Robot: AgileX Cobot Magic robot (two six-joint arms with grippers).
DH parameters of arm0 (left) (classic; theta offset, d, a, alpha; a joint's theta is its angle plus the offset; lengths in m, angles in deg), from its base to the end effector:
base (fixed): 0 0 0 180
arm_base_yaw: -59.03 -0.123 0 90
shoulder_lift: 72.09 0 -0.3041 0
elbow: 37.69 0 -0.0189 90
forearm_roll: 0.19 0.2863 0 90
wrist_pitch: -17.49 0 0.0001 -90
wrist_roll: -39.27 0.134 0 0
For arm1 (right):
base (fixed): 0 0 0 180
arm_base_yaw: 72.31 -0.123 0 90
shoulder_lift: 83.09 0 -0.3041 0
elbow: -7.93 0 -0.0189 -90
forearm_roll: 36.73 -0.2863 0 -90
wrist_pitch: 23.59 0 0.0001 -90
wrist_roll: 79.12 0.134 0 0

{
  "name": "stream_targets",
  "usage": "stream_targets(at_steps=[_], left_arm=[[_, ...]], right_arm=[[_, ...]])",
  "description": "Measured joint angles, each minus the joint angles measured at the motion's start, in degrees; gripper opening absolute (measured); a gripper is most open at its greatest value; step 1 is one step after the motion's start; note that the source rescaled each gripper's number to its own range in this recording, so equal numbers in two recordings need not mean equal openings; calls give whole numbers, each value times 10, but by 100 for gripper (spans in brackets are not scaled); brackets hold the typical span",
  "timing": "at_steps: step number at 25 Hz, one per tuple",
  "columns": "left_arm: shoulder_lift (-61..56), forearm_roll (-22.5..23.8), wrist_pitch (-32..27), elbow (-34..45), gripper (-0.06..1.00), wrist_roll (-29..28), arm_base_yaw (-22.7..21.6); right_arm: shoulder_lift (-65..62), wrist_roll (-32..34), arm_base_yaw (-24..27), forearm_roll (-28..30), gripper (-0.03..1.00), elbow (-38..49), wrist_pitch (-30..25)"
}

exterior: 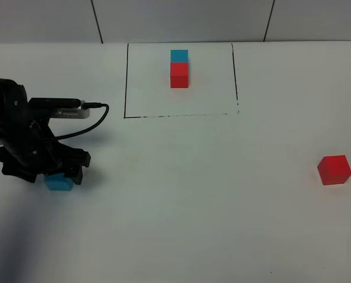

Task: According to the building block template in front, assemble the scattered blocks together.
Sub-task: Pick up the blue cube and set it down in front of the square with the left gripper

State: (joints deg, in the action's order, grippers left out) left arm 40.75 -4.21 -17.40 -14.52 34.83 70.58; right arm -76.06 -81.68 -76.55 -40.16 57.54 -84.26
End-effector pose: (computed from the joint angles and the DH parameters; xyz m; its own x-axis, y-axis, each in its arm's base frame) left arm 0.3435 -0.0757 0.0782 -0.9862 0.0642 -0.1525 0.0742 0.9954 -0.0607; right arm 0.0452 0.0104 0.2720 -0.4550 -0.0491 -0.8892 -0.1271 0.9918 0.0103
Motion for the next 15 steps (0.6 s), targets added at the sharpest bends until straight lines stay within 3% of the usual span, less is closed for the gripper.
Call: stream_targets(at_steps=[3,5,7,9,10,15], left_arm=[[15,-10,14,0,83,-2,0],[20,-13,18,0,69,-3,0],[23,-13,20,0,43,-3,0],[23,-13,21,0,7,-3,0],[23,-13,18,-3,0,-3,0],[24,-12,-43,-57,0,29,9]], right_arm=[[0,0,0,0,74,0,0],[0,0,0,0,74,0,0],[0,0,0,0,74,0,0],[0,0,0,0,74,0,0],[0,0,0,0,74,0,0],[0,0,0,0,74,0,0]])
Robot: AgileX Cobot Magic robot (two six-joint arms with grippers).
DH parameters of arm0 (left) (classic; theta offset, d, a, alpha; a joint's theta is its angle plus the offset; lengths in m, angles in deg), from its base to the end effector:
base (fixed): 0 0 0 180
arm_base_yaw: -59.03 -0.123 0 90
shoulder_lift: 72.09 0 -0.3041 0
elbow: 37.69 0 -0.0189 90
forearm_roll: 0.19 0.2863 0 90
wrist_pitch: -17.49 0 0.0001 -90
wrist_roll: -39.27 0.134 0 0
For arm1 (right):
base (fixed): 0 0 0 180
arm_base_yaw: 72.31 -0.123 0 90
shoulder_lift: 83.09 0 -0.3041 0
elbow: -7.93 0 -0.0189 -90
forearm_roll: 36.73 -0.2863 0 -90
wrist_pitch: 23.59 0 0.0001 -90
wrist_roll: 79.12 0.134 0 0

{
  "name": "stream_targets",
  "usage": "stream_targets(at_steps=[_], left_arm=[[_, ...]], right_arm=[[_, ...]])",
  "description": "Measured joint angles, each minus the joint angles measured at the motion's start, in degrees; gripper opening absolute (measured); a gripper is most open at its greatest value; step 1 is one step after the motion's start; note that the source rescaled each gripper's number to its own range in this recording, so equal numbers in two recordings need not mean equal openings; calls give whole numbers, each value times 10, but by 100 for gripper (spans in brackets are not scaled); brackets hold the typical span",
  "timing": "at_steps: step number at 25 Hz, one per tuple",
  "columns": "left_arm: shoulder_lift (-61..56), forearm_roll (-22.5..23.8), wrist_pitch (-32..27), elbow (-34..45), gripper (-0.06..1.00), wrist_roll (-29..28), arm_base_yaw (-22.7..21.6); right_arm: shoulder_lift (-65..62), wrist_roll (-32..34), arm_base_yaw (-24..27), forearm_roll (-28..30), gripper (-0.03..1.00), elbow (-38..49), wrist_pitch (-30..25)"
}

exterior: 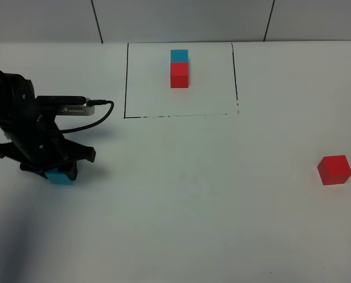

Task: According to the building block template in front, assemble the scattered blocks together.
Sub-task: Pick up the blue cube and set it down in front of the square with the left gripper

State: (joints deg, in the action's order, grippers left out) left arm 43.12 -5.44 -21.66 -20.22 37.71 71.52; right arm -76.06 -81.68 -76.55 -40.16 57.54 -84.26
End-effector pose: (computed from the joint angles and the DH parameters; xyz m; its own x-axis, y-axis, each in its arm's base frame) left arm 0.3615 -0.0880 0.0856 -0.9835 0.1174 -0.1378 0.1281 0.9892 -0.0710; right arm 0.0452 0.0104 0.2720 -0.4550 -0.0491 -0.8892 -0.1271 0.9918 0.0103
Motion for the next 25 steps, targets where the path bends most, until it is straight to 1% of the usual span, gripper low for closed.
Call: stream_targets(at_steps=[2,4,6,10,12,17,21,25], left_arm=[[4,5,-24,-42,0,48,19],[15,19,-57,-89,0,110,48],[37,36,-92,-146,0,157,78],[109,76,-157,-263,0,232,137],[144,85,-173,-315,0,269,161],[226,85,-188,-430,0,349,220],[281,83,-202,-504,0,389,244],[311,73,-216,-547,0,437,245]], right_arm=[[0,0,0,0,74,0,0],[0,0,0,0,74,0,0],[0,0,0,0,74,0,0],[0,0,0,0,74,0,0],[0,0,0,0,74,0,0],[0,0,0,0,74,0,0],[0,0,0,0,74,0,0],[0,0,0,0,74,0,0]])
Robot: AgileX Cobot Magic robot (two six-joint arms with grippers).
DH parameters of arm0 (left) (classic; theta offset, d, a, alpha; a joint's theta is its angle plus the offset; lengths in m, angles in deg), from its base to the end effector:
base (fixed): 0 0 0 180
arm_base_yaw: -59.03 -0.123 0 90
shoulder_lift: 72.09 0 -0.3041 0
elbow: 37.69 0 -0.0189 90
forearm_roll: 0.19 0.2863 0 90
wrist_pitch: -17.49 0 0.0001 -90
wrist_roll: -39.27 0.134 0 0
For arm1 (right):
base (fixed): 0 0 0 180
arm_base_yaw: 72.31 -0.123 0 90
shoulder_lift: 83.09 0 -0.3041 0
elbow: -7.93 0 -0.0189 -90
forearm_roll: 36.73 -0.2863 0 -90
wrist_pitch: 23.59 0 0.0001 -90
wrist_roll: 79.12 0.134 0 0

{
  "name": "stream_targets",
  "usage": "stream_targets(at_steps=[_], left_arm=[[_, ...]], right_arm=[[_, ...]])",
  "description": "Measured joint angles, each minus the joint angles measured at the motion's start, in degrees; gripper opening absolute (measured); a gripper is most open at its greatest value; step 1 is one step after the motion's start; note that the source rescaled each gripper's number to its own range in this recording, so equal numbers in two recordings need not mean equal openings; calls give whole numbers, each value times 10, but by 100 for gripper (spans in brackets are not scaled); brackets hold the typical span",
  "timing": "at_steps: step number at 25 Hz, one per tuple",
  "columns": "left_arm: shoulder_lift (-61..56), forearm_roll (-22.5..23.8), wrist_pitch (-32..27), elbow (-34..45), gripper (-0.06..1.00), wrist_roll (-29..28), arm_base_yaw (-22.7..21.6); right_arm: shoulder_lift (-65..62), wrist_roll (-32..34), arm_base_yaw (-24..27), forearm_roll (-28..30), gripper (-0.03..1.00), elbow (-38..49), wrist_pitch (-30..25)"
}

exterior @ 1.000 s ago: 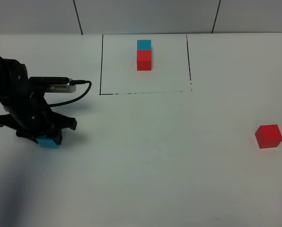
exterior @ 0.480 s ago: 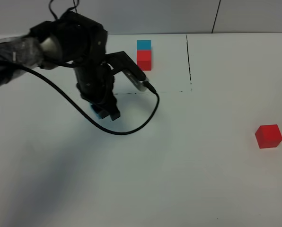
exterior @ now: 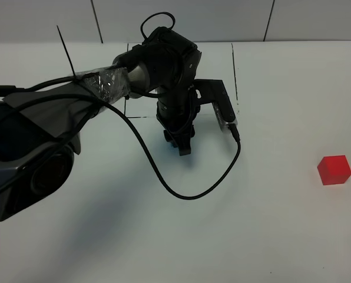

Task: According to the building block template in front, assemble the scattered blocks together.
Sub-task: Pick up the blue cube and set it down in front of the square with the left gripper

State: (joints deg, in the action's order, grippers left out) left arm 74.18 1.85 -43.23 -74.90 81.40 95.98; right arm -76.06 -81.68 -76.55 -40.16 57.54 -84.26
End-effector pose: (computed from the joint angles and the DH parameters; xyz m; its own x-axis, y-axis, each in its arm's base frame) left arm 0.4447 -0.3293 0.0844 -0.1662 0.9801 -0.1088 0.9729 0.1810 0.1438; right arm 0.0452 0.0104 0.2720 -0.4550 -0.0491 -0.8892 -0.1271 0.9918 0.0103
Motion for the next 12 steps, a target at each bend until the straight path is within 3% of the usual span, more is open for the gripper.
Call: stream_targets(at_steps=[5,12], left_arm=[[3,-26,-22,-11,0,68,0],[10,-27,-47,-11,0,100,0]], right_arm=[[0,0,0,0,74,0,0],[0,0,0,0,74,0,0]])
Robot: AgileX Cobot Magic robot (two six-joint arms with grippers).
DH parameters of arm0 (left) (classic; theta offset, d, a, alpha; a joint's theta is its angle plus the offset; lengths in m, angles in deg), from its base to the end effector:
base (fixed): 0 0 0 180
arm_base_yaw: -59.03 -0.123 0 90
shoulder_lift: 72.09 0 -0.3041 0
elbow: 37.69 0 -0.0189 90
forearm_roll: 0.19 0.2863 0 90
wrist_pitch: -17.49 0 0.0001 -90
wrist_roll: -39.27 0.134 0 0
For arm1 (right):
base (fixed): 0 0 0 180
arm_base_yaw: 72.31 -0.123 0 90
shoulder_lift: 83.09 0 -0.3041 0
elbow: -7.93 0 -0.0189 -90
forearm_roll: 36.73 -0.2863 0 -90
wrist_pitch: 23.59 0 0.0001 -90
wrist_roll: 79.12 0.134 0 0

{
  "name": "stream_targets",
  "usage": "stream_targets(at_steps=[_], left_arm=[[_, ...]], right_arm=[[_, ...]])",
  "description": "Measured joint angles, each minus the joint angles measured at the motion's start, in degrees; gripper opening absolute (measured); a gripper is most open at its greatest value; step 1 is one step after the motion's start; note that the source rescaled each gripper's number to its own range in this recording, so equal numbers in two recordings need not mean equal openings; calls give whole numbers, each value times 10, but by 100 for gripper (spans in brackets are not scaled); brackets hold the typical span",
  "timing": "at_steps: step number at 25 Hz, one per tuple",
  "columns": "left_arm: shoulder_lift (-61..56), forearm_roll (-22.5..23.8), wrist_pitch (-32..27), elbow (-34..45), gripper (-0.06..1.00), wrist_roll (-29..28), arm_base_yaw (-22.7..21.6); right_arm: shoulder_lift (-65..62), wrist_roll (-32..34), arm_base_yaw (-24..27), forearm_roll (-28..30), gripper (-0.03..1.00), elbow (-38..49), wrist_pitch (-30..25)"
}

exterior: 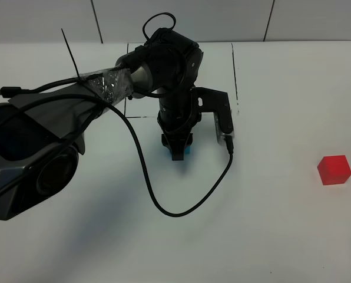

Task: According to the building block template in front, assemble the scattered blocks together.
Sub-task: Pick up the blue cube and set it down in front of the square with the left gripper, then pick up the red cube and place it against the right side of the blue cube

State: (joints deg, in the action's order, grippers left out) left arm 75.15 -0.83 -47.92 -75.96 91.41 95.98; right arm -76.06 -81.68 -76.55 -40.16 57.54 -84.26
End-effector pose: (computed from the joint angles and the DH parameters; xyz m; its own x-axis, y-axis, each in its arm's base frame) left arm 0.4352 -0.3291 0.0790 -0.0176 0.9975 -0.0684 0.9972 0.0224 0.0708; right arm 0.0452 0.0104 0.2720 -0.4550 -0.0491 -0.8892 -0.1271 0.9918 0.0103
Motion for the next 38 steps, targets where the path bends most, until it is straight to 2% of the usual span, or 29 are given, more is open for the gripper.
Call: stream_targets(at_steps=[7,13,22,25,33,35,38], left_arm=[[5,0,-1,0,0,13,0],[5,-2,-2,0,0,53,0],[5,-28,-2,0,2,60,0],[5,-29,-2,0,16,61,0],[2,-30,0,-16,75,53,0],[-9,-30,-5,-24,85,30,0],[-37,-25,-10,-28,94,-20,-1]], right_arm=[[0,0,0,0,74,0,0],[0,0,0,0,74,0,0],[0,0,0,0,74,0,0],[0,0,0,0,74,0,0],[0,0,0,0,74,0,0],[0,0,0,0,74,0,0],[0,0,0,0,74,0,0]])
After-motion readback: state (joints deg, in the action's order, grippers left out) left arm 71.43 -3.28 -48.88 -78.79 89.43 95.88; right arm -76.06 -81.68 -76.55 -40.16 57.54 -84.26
